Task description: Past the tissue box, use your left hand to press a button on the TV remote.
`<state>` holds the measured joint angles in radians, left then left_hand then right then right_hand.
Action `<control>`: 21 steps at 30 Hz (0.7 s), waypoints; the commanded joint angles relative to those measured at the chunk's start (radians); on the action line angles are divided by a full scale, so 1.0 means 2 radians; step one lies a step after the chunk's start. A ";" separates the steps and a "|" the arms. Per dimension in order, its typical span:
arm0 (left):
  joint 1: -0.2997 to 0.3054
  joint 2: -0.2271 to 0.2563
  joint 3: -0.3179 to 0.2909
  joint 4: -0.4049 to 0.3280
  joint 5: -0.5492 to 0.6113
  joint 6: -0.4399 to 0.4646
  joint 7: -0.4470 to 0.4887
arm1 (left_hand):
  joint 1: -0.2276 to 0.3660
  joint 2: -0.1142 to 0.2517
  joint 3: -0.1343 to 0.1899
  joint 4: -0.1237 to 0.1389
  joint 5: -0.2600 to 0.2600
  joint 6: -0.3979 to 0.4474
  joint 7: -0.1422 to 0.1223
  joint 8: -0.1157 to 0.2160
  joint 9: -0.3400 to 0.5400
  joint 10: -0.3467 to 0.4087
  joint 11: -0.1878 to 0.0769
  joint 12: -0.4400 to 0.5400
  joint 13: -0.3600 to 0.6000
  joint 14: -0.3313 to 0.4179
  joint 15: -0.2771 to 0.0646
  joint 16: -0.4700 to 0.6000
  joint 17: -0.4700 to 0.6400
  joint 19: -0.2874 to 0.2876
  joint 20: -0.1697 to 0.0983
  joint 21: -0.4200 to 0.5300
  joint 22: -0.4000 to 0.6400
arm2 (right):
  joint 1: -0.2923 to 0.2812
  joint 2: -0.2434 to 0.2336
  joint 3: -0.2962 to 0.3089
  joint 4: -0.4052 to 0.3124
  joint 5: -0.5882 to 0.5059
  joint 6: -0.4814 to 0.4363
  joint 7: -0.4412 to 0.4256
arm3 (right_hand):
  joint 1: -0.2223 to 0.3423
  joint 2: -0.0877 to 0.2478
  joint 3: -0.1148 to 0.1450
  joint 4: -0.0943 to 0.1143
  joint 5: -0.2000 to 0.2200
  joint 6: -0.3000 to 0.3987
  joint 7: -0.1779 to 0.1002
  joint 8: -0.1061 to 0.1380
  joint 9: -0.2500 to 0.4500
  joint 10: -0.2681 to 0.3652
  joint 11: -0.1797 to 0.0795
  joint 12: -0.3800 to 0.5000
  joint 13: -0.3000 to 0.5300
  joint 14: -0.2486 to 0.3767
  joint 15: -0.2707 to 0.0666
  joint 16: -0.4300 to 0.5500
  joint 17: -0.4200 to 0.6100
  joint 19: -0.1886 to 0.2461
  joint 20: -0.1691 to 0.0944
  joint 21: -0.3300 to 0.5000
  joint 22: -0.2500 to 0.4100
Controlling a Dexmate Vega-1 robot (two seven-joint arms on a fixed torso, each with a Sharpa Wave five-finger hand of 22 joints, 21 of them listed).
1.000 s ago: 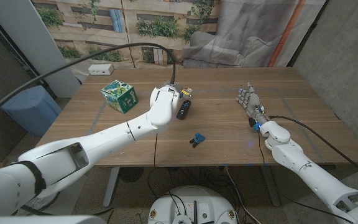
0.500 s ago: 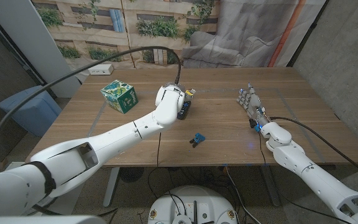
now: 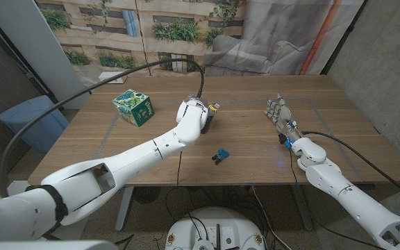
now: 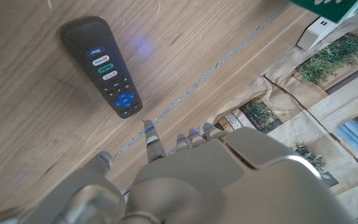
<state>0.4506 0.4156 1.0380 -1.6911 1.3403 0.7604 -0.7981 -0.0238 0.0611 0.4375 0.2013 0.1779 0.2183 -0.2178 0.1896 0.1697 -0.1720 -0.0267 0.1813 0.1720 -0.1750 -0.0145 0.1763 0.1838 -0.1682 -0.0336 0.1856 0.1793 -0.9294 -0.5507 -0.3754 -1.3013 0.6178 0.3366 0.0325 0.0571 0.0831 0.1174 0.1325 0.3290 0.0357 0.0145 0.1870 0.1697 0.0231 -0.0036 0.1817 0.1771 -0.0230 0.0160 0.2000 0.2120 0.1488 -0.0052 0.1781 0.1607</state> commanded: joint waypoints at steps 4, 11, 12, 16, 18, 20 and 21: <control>-0.002 -0.016 0.003 0.035 -0.028 -0.002 0.030 | -0.004 0.044 -0.003 0.000 0.002 -0.004 0.000 -0.002 0.001 -0.103 0.002 0.002 0.002 -0.126 0.004 0.004 0.003 -0.115 -0.020 0.003 0.002 | -0.003 0.002 0.001 -0.001 0.000 0.004 -0.001 | 0.000 0.020 0.002 0.002 -0.002 0.002 -0.002 -0.001 0.002 -0.003 0.000 0.001 0.001 -0.003 0.003 0.002 0.001 0.001 0.003 0.003 0.003; -0.011 -0.019 0.012 0.044 -0.044 -0.005 0.036 | -0.004 0.045 -0.005 0.000 0.002 -0.003 0.000 -0.002 0.001 -0.102 0.002 0.003 0.002 -0.126 0.005 0.005 0.003 -0.115 -0.020 0.003 0.002 | -0.003 0.002 0.001 0.001 0.000 0.005 -0.001 | -0.001 0.020 0.003 0.002 -0.002 0.003 -0.002 -0.001 0.002 -0.003 -0.001 0.001 0.001 -0.003 0.004 0.002 0.001 0.001 0.003 0.003 0.003; -0.012 -0.020 0.014 0.046 -0.044 -0.003 0.036 | -0.004 0.045 -0.005 0.000 0.002 -0.002 0.000 -0.002 0.001 -0.102 0.003 0.003 0.002 -0.125 0.005 0.005 0.003 -0.114 -0.020 0.003 0.002 | -0.003 0.002 0.001 0.001 0.000 0.005 -0.002 | -0.001 0.020 0.003 0.002 -0.002 0.002 -0.002 -0.001 0.002 -0.003 -0.001 0.001 0.001 -0.003 0.004 0.003 0.001 0.001 0.003 0.003 0.003; -0.018 -0.019 0.020 0.049 -0.052 -0.005 0.036 | -0.004 0.045 -0.006 0.000 0.002 -0.002 0.000 -0.002 0.001 -0.100 0.003 0.004 0.002 -0.125 0.005 0.005 0.003 -0.114 -0.020 0.004 0.002 | -0.005 0.002 0.002 0.000 0.000 0.006 -0.003 | -0.001 0.019 0.003 0.002 -0.002 0.003 -0.002 -0.001 0.002 -0.004 0.000 0.001 0.001 -0.003 0.005 0.003 0.001 0.001 0.003 0.003 0.003; -0.021 -0.020 0.024 0.051 -0.052 -0.002 0.034 | -0.004 0.046 -0.007 0.000 0.002 -0.001 0.000 -0.002 0.001 -0.101 0.003 0.004 0.002 -0.125 0.005 0.005 0.003 -0.114 -0.020 0.004 0.002 | -0.006 0.002 0.003 -0.001 0.000 0.006 -0.004 | -0.001 0.019 0.003 0.002 -0.002 0.003 -0.002 -0.001 0.002 -0.003 -0.001 0.001 0.001 -0.003 0.004 0.003 0.001 0.001 0.003 0.003 0.003; -0.022 -0.018 0.026 0.050 -0.056 -0.002 0.035 | -0.003 0.046 -0.008 0.000 0.002 -0.001 0.000 -0.002 0.001 -0.101 0.003 0.004 0.002 -0.124 0.005 0.006 0.003 -0.114 -0.020 0.004 0.002 | -0.007 0.002 0.003 -0.002 0.000 0.007 -0.005 | -0.001 0.019 0.004 0.001 -0.003 0.002 -0.002 -0.001 0.002 -0.003 0.000 0.001 0.001 -0.003 0.005 0.003 0.001 0.001 0.003 0.003 0.003; -0.024 -0.017 0.028 0.049 -0.055 -0.002 0.036 | -0.003 0.046 -0.008 0.000 0.002 0.000 0.000 -0.002 0.001 -0.100 0.002 0.004 0.002 -0.124 0.005 0.006 0.003 -0.114 -0.020 0.004 0.002 | -0.008 0.001 0.003 -0.003 0.000 0.007 -0.005 | -0.001 0.019 0.004 0.001 -0.003 0.002 -0.002 -0.001 0.002 -0.003 -0.001 0.001 0.001 -0.003 0.004 0.003 0.001 0.001 0.003 0.003 0.003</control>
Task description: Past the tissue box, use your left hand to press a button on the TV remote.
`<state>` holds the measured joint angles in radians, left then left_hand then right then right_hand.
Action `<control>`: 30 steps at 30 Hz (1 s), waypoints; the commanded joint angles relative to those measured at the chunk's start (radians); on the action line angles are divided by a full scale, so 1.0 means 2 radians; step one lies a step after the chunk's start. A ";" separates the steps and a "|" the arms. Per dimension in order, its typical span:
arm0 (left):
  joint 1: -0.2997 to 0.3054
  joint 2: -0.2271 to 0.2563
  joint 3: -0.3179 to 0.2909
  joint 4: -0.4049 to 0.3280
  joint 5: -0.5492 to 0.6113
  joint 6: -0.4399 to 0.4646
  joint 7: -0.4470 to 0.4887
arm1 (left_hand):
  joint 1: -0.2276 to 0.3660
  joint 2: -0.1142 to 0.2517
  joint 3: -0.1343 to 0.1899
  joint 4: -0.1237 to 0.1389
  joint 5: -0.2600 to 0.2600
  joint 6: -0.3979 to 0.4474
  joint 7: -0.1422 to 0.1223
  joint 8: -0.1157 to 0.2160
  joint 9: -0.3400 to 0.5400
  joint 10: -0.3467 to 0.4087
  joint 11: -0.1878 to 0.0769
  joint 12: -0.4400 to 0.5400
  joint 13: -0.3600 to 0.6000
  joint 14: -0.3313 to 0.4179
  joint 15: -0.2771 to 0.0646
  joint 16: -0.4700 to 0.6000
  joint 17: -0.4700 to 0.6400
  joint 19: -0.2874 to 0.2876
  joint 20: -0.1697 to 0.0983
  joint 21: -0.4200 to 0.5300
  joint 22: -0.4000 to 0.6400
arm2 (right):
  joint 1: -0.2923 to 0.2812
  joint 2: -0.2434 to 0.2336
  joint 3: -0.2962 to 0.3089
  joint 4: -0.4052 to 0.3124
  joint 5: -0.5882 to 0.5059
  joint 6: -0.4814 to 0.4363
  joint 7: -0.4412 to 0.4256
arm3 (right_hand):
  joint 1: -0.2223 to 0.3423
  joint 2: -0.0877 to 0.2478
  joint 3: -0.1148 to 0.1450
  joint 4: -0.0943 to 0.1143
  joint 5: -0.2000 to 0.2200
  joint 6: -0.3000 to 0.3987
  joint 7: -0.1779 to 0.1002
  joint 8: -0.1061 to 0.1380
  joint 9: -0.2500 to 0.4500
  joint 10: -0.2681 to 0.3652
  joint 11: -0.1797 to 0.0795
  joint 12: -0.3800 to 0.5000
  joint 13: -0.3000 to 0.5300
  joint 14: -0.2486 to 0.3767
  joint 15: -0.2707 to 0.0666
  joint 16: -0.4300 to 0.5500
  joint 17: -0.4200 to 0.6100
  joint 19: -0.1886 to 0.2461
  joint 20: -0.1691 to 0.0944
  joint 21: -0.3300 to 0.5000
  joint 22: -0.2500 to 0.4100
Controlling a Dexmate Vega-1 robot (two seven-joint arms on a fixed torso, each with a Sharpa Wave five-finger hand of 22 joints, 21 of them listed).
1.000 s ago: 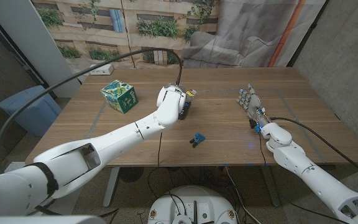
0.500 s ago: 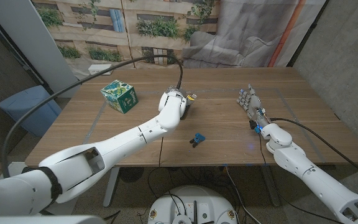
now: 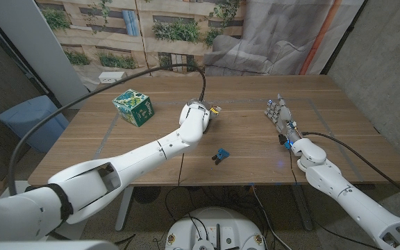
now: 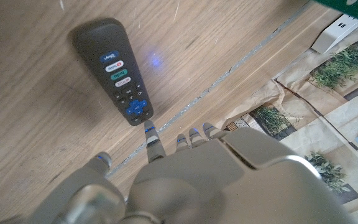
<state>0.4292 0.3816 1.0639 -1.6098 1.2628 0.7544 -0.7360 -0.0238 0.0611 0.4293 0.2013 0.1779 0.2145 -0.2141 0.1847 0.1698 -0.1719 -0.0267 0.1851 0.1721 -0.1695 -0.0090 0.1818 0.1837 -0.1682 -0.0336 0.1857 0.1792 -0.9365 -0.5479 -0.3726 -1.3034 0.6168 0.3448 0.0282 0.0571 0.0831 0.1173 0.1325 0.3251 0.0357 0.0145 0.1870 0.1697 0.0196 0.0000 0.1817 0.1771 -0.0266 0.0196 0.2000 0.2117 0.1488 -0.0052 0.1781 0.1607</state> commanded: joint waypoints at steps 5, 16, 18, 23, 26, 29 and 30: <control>-0.017 0.002 0.020 0.008 -0.020 0.003 0.002 | -0.003 0.047 -0.005 0.000 0.002 0.003 -0.002 0.000 0.001 -0.099 0.003 0.003 0.001 -0.127 0.003 0.003 0.003 -0.114 -0.020 0.004 0.002 | -0.006 0.000 0.002 -0.003 0.001 0.003 -0.004 | -0.001 0.019 0.004 0.001 -0.001 0.003 -0.003 -0.001 0.002 -0.002 -0.001 0.001 0.001 -0.001 0.003 0.003 0.002 0.001 0.003 0.004 0.003; -0.023 0.004 0.028 0.009 -0.031 0.009 -0.005 | -0.003 0.049 -0.008 0.000 0.003 0.005 -0.002 0.000 0.001 -0.096 0.004 0.004 0.001 -0.124 0.003 0.004 0.003 -0.113 -0.020 0.006 0.002 | -0.007 0.002 0.002 -0.002 0.000 0.006 -0.006 | -0.002 0.019 0.005 0.001 -0.001 0.004 -0.003 -0.001 0.002 -0.002 -0.001 0.002 0.001 -0.001 0.003 0.003 0.002 0.002 0.003 0.004 0.003; -0.024 0.004 0.028 0.009 -0.037 0.007 -0.004 | -0.003 0.049 -0.009 0.000 0.003 0.006 -0.002 0.000 0.001 -0.096 0.005 0.004 0.001 -0.124 0.004 0.004 0.002 -0.112 -0.020 0.006 0.002 | -0.007 0.002 0.002 -0.003 0.001 0.005 -0.007 | -0.002 0.019 0.005 0.001 -0.001 0.004 -0.003 -0.001 0.002 -0.002 -0.001 0.002 0.001 -0.001 0.003 0.003 0.002 0.002 0.003 0.004 0.003; -0.026 0.007 0.030 0.008 -0.045 0.005 -0.001 | -0.003 0.049 -0.010 0.000 0.003 0.007 -0.002 0.000 0.001 -0.095 0.004 0.005 0.001 -0.124 0.004 0.004 0.002 -0.112 -0.020 0.006 0.002 | -0.009 0.002 0.002 -0.005 0.000 0.004 -0.009 | -0.002 0.019 0.005 0.001 -0.001 0.005 -0.004 0.000 0.002 -0.002 -0.001 0.002 0.001 -0.001 0.003 0.004 0.002 0.002 0.004 0.004 0.003; -0.029 0.007 0.034 0.009 -0.045 0.008 -0.004 | -0.003 0.049 -0.011 0.000 0.003 0.008 -0.002 0.000 0.001 -0.095 0.004 0.005 0.001 -0.124 0.004 0.005 0.002 -0.112 -0.020 0.006 0.002 | -0.009 0.003 0.002 -0.005 0.000 0.005 -0.010 | -0.002 0.019 0.005 0.001 -0.001 0.005 -0.003 0.000 0.002 -0.002 -0.001 0.002 0.001 -0.001 0.003 0.003 0.002 0.002 0.004 0.004 0.003; -0.029 0.009 0.036 0.007 -0.046 0.007 -0.001 | -0.003 0.050 -0.012 0.000 0.003 0.010 -0.001 0.001 0.001 -0.094 0.004 0.005 0.001 -0.124 0.004 0.005 0.002 -0.112 -0.020 0.006 0.002 | -0.009 0.004 0.002 -0.005 -0.001 0.006 -0.011 | -0.002 0.019 0.006 0.001 -0.001 0.005 -0.003 0.000 0.002 -0.001 -0.001 0.002 0.001 -0.001 0.003 0.003 0.002 0.002 0.004 0.004 0.003; -0.030 0.009 0.037 0.008 -0.045 0.009 -0.002 | -0.003 0.050 -0.012 0.000 0.003 0.011 -0.001 0.001 0.001 -0.094 0.004 0.005 0.001 -0.123 0.004 0.005 0.002 -0.112 -0.021 0.006 0.002 | -0.009 0.004 0.002 -0.004 -0.001 0.006 -0.012 | -0.002 0.019 0.006 0.001 -0.001 0.005 -0.003 0.000 0.002 -0.001 -0.001 0.002 0.001 -0.001 0.004 0.004 0.002 0.002 0.004 0.004 0.003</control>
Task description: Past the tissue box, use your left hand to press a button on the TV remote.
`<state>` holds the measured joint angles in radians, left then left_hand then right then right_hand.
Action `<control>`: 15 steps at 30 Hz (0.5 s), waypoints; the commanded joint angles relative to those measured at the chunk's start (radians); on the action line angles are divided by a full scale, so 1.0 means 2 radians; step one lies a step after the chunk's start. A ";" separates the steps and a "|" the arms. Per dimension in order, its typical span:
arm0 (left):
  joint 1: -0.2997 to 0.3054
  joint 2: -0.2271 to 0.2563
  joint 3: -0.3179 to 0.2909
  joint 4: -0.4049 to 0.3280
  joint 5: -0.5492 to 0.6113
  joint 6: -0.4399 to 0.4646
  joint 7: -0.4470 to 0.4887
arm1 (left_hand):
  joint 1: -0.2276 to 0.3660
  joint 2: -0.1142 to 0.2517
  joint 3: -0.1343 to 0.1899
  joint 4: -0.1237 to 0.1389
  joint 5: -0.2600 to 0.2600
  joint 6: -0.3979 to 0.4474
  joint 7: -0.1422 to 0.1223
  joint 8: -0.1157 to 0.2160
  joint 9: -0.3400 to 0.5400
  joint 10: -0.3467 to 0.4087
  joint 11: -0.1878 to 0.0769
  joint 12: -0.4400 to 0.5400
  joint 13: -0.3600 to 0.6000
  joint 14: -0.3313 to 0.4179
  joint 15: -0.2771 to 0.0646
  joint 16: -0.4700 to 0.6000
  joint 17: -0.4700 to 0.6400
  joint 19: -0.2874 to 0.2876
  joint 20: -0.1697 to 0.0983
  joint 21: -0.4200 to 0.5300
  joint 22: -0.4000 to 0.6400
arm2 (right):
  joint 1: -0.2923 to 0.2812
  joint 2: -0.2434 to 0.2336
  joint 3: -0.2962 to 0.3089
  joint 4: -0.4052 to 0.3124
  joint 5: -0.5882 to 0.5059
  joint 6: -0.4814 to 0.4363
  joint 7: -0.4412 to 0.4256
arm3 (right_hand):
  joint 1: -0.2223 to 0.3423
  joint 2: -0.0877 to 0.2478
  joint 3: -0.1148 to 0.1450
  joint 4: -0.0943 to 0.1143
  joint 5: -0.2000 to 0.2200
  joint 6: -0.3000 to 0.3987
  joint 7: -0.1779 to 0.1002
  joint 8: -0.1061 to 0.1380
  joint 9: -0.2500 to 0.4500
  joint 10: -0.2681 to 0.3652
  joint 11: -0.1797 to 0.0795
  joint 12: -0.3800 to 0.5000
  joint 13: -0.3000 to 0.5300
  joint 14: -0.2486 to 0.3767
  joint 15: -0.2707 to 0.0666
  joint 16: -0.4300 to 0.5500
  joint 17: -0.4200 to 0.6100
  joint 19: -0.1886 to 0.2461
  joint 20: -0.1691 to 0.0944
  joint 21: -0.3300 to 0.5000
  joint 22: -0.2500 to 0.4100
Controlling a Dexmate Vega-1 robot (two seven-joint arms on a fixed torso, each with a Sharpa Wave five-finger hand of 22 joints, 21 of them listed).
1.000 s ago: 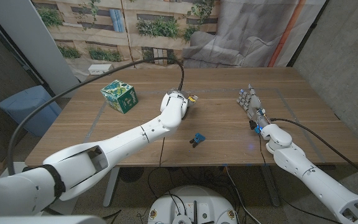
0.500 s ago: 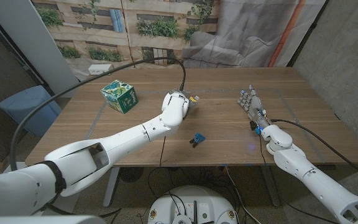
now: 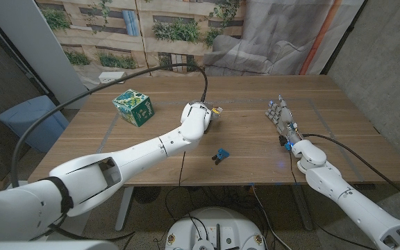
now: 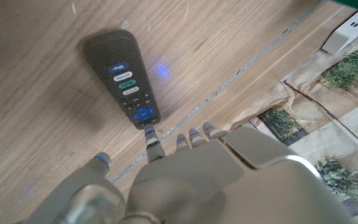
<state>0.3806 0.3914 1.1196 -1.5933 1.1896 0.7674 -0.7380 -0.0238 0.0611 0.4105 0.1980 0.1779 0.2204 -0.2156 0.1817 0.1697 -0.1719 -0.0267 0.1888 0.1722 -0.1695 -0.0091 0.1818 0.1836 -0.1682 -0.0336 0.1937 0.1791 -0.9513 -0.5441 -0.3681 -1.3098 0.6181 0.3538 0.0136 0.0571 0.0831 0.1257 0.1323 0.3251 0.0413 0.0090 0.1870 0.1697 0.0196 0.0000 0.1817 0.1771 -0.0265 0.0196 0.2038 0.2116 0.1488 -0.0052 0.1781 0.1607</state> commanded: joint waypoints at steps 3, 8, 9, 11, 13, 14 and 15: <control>-0.006 0.005 0.010 -0.002 -0.012 0.001 -0.002 | -0.003 0.050 -0.003 0.002 0.003 0.009 0.000 0.003 0.001 -0.093 0.004 0.003 0.001 -0.123 0.004 0.005 0.002 -0.112 -0.020 0.003 0.002 | -0.002 0.003 0.000 -0.001 -0.002 0.001 -0.005 | -0.002 0.019 0.002 0.002 -0.002 0.003 0.000 0.000 0.002 -0.002 -0.001 0.002 0.001 -0.001 0.004 0.002 0.002 0.002 0.004 0.004 0.003; -0.008 0.007 0.013 -0.003 -0.010 0.005 -0.007 | -0.003 0.051 -0.004 0.001 0.003 0.010 -0.001 0.003 0.001 -0.093 0.003 0.003 0.001 -0.123 0.004 0.005 0.002 -0.112 -0.020 0.003 0.002 | -0.002 0.003 0.000 -0.001 -0.002 0.002 -0.006 | -0.003 0.019 0.002 0.002 -0.002 0.003 0.000 0.000 0.002 -0.002 -0.001 0.002 0.001 -0.001 0.003 0.002 0.002 0.002 0.004 0.004 0.003; -0.008 0.008 0.013 -0.005 -0.011 0.005 -0.007 | -0.003 0.051 -0.004 0.001 0.003 0.011 -0.001 0.003 0.001 -0.093 0.003 0.003 0.001 -0.123 0.004 0.005 0.002 -0.112 -0.020 0.003 0.002 | -0.002 0.004 0.000 -0.001 -0.002 0.003 -0.007 | -0.003 0.019 0.002 0.002 -0.002 0.003 0.000 0.000 0.002 -0.002 -0.001 0.002 0.001 -0.001 0.003 0.002 0.002 0.003 0.004 0.004 0.003; -0.007 0.009 0.012 -0.008 -0.013 0.006 -0.007 | -0.003 0.051 -0.005 0.001 0.003 0.011 -0.001 0.003 0.001 -0.092 0.003 0.003 0.001 -0.123 0.004 0.005 0.002 -0.112 -0.021 0.003 0.002 | -0.002 0.006 0.000 0.000 -0.002 0.004 -0.008 | -0.003 0.019 0.002 0.002 -0.002 0.004 0.000 0.000 0.002 -0.001 -0.001 0.002 0.001 -0.001 0.003 0.002 0.002 0.003 0.004 0.004 0.003; -0.008 0.009 0.013 -0.008 -0.012 0.007 -0.010 | -0.003 0.051 -0.005 0.001 0.003 0.012 -0.001 0.003 0.001 -0.092 0.003 0.003 0.001 -0.123 0.004 0.005 0.002 -0.112 -0.021 0.003 0.002 | -0.002 0.007 0.000 0.000 -0.002 0.004 -0.008 | -0.003 0.019 0.002 0.002 -0.002 0.004 0.000 0.000 0.002 -0.001 -0.001 0.002 0.001 -0.001 0.003 0.002 0.002 0.003 0.004 0.004 0.003; -0.008 0.009 0.013 -0.008 -0.014 0.007 -0.011 | -0.003 0.051 -0.005 0.001 0.003 0.012 -0.001 0.003 0.001 -0.092 0.003 0.003 0.001 -0.123 0.004 0.005 0.002 -0.112 -0.020 0.003 0.002 | -0.002 0.007 0.000 0.001 -0.002 0.005 -0.008 | -0.003 0.019 0.002 0.002 -0.002 0.004 0.000 0.000 0.002 -0.001 -0.001 0.002 0.001 -0.001 0.003 0.002 0.002 0.003 0.004 0.004 0.003; -0.008 0.009 0.012 -0.008 -0.014 0.009 -0.012 | -0.003 0.051 -0.006 0.001 0.003 0.012 -0.001 0.003 0.001 -0.092 0.003 0.003 0.001 -0.123 0.004 0.005 0.002 -0.112 -0.020 0.003 0.002 | -0.002 0.007 0.000 0.001 -0.002 0.005 -0.008 | -0.003 0.019 0.002 0.002 -0.002 0.004 0.000 0.000 0.002 -0.001 -0.001 0.002 0.001 -0.001 0.003 0.002 0.002 0.003 0.004 0.004 0.003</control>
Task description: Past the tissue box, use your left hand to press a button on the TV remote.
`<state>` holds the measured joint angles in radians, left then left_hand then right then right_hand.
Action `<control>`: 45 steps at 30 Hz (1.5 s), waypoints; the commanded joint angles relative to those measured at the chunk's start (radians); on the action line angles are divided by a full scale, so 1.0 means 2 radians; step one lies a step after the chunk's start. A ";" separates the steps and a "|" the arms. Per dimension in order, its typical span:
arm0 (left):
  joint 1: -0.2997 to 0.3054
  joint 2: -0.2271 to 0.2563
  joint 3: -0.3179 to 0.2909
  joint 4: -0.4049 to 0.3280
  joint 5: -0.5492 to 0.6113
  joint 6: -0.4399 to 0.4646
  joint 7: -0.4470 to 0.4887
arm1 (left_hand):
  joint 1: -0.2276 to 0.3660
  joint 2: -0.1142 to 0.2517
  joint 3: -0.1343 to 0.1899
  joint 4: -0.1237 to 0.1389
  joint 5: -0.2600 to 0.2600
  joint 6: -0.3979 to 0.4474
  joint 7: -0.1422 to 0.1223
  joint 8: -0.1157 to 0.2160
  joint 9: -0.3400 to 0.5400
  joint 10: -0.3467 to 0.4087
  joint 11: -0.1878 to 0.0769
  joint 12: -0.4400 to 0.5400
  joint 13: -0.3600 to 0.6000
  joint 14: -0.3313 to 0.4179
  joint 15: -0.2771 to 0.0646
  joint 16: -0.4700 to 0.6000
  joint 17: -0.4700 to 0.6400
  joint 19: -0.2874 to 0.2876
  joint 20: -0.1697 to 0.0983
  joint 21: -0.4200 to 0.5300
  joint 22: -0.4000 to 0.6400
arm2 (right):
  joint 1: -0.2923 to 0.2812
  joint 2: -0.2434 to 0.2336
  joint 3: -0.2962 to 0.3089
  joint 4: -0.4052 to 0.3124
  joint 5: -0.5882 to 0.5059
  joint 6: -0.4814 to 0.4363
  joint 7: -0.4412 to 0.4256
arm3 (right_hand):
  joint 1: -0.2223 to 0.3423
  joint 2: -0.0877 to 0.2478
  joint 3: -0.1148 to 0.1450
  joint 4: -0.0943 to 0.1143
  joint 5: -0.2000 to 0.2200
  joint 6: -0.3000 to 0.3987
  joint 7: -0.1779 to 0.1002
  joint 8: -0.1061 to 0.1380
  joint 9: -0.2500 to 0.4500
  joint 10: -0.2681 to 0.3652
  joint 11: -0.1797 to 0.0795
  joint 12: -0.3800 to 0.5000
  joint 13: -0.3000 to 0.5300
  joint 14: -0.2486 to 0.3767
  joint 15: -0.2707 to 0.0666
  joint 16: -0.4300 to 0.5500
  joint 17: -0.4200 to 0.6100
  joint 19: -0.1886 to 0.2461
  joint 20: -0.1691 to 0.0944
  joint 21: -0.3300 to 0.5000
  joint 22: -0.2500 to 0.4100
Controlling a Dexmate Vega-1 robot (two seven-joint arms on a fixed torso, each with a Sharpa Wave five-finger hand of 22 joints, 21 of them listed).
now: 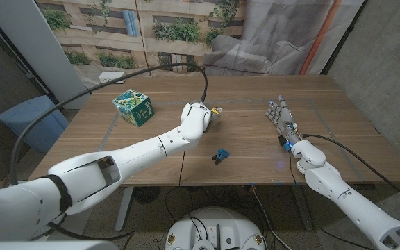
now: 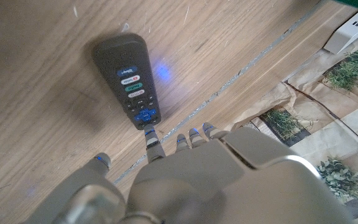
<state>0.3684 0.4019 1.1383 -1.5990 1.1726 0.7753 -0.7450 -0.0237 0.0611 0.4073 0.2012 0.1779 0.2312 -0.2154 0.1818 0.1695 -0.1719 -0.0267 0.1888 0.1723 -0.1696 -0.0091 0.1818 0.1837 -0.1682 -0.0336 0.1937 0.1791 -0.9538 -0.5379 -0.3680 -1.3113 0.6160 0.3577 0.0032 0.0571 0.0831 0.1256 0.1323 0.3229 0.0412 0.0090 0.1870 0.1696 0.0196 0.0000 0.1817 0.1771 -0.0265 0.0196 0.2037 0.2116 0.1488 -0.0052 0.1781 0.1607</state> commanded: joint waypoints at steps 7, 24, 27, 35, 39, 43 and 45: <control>-0.002 0.007 0.004 -0.009 -0.009 0.006 -0.011 | -0.002 0.052 -0.005 0.000 0.003 0.008 -0.001 0.002 0.001 -0.092 0.004 0.003 0.001 -0.123 0.004 0.005 0.002 -0.111 -0.021 0.003 0.002 | -0.003 0.005 0.001 0.000 -0.001 0.006 -0.005 | -0.003 0.019 0.003 0.002 -0.001 0.005 0.000 0.000 0.002 -0.001 0.000 0.002 0.001 0.000 0.003 0.002 0.002 0.003 0.004 0.004 0.003; -0.002 0.016 0.006 -0.017 -0.007 0.005 -0.010 | -0.002 0.053 -0.008 -0.001 0.003 0.005 -0.002 0.000 0.001 -0.092 0.005 0.003 0.001 -0.122 0.003 0.005 0.002 -0.111 -0.021 0.004 0.002 | -0.007 0.007 0.002 -0.005 -0.004 0.012 -0.010 | -0.004 0.019 0.004 0.002 -0.001 0.007 0.000 0.000 0.002 0.000 0.000 0.003 0.001 -0.001 0.002 0.003 0.002 0.004 0.005 0.004 0.003; -0.001 0.017 0.006 -0.020 -0.003 0.007 -0.011 | -0.002 0.053 -0.008 -0.001 0.003 0.004 -0.002 -0.001 0.001 -0.092 0.005 0.003 0.001 -0.122 0.004 0.005 0.002 -0.111 -0.021 0.004 0.002 | -0.007 0.006 0.002 -0.006 -0.005 0.013 -0.010 | -0.004 0.019 0.004 0.002 -0.001 0.007 0.000 0.000 0.002 0.000 0.000 0.002 0.001 -0.001 -0.002 0.002 0.002 0.003 0.003 0.004 0.003; 0.002 0.021 0.000 -0.033 0.005 0.007 -0.012 | -0.001 0.054 -0.010 -0.001 0.003 0.003 -0.002 -0.002 0.001 -0.091 0.004 0.003 0.001 -0.122 0.004 0.005 0.002 -0.111 -0.021 0.004 0.002 | -0.006 0.003 0.003 -0.010 -0.007 0.010 -0.013 | -0.004 0.018 0.004 0.002 -0.001 0.005 0.001 -0.001 0.002 0.001 -0.001 0.003 0.001 -0.001 -0.004 0.002 0.002 0.003 -0.002 0.004 0.003; 0.005 0.022 -0.004 -0.039 0.010 0.008 -0.015 | -0.001 0.054 -0.010 -0.001 0.004 0.002 -0.002 -0.002 0.001 -0.091 0.005 0.003 0.001 -0.121 0.004 0.005 0.002 -0.111 -0.021 0.004 0.002 | -0.007 0.002 0.003 -0.013 -0.008 0.006 -0.016 | -0.004 0.018 0.005 0.002 -0.001 0.003 0.002 -0.002 0.002 0.002 -0.001 0.003 0.001 0.000 -0.004 0.003 0.002 0.003 -0.003 0.003 0.003; 0.007 0.025 -0.008 -0.044 0.012 0.004 -0.014 | -0.001 0.054 -0.010 -0.001 0.004 0.001 -0.002 -0.002 0.001 -0.091 0.005 0.003 0.001 -0.120 0.005 0.005 0.002 -0.111 -0.021 0.004 0.001 | -0.006 0.003 0.003 -0.012 -0.004 0.005 -0.014 | -0.004 0.018 0.005 0.001 -0.002 -0.004 0.006 -0.004 0.002 0.003 -0.001 0.003 0.001 0.001 0.001 0.003 0.002 0.001 -0.004 0.003 0.003; 0.008 0.025 -0.010 -0.045 0.015 0.005 -0.018 | -0.001 0.054 -0.011 -0.001 0.004 0.001 -0.002 -0.003 0.001 -0.090 0.005 0.004 0.001 -0.120 0.005 0.005 0.002 -0.110 -0.021 0.004 0.001 | -0.005 0.004 0.003 -0.013 -0.007 0.003 -0.020 | -0.004 0.017 0.006 0.001 -0.002 -0.007 0.010 -0.005 0.002 0.003 0.003 0.003 0.001 -0.002 0.004 0.002 0.002 0.000 -0.005 0.003 0.002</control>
<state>0.3758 0.4432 1.1364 -1.6640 1.1791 0.7896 -0.7737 -0.0238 0.0611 0.3905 0.2010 0.1818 0.2394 -0.2182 0.1784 0.1690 -0.1719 -0.0267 0.1888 0.1724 -0.1737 -0.0050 0.1818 0.1836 -0.1681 -0.0336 0.1936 0.1790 -0.9663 -0.5305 -0.3631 -1.3327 0.6034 0.3769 -0.0242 0.0452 0.0951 0.1298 0.1366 0.3212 0.0338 0.0236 0.1810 0.1696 0.0197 -0.0001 0.1817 0.1771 -0.0265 0.0196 0.2037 0.2116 0.1487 -0.0054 0.1781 0.1607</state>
